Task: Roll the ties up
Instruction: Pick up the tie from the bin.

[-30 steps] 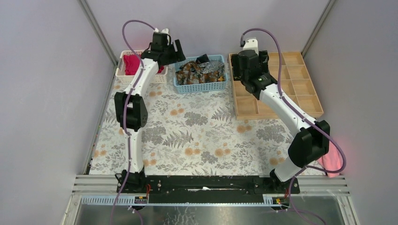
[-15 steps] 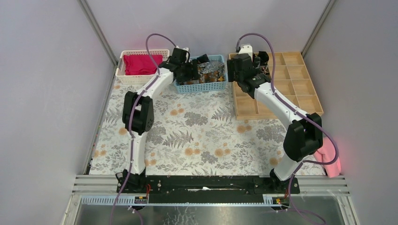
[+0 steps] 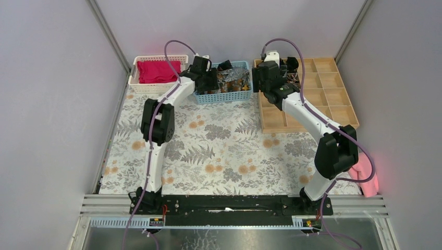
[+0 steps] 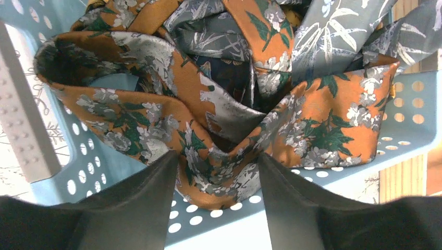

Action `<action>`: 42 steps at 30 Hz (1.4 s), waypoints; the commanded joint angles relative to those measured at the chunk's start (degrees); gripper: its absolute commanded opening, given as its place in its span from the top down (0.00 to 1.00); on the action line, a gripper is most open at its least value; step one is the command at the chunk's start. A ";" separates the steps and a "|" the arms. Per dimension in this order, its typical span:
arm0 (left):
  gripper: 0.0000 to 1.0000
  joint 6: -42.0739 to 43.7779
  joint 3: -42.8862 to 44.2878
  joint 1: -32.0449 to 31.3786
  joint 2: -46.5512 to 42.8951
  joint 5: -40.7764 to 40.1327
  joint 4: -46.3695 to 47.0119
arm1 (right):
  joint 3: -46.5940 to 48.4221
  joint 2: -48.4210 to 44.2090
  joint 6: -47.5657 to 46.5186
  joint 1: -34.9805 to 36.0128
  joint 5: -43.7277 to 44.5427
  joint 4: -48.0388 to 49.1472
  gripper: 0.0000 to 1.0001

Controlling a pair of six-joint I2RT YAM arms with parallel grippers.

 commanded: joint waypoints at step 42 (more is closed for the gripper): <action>1.00 -1.92 -11.19 -12.49 -44.20 -2.42 5.14 | -10.88 -11.07 6.47 -0.12 -14.19 6.63 0.42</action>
